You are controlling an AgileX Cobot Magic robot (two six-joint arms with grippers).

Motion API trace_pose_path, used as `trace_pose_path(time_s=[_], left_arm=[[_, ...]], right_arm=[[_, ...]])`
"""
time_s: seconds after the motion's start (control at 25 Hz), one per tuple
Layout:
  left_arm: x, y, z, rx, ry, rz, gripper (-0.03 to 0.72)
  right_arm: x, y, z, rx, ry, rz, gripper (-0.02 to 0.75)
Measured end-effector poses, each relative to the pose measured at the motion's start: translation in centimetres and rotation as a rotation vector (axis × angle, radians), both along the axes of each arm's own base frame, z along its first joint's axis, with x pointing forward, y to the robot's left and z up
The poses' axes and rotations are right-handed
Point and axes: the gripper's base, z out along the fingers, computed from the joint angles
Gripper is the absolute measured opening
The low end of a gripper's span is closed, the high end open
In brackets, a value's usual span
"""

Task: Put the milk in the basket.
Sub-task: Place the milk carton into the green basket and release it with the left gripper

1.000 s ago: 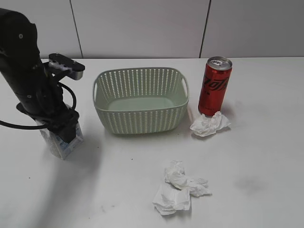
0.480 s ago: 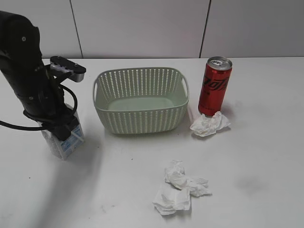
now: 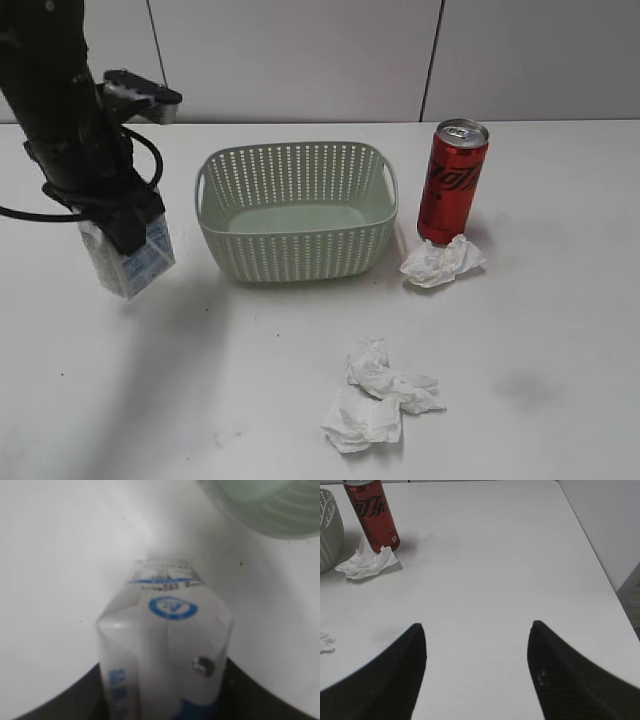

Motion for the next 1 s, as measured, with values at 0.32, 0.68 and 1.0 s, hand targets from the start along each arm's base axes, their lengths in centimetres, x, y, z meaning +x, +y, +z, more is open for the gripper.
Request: trace_pose_path(time_s=[0.32,0.68,1.0], left_arm=[[1.7,-0.9,8.4,-0.061,-0.120,-0.016,0.319],[1.0,-4.7,11.8,-0.189,-0.194,-0.089,0.319],[1.7,-9.2,8.5,-0.228,-0.223,-0.149,0.318]], right_arm=[[0.0,0.0,0.0,0.000,0.000,0.000,0.499],[0.0,0.0,0.0,0.000,0.000,0.000,0.499],[0.0,0.0,0.0,0.000,0.000,0.000,0.499]])
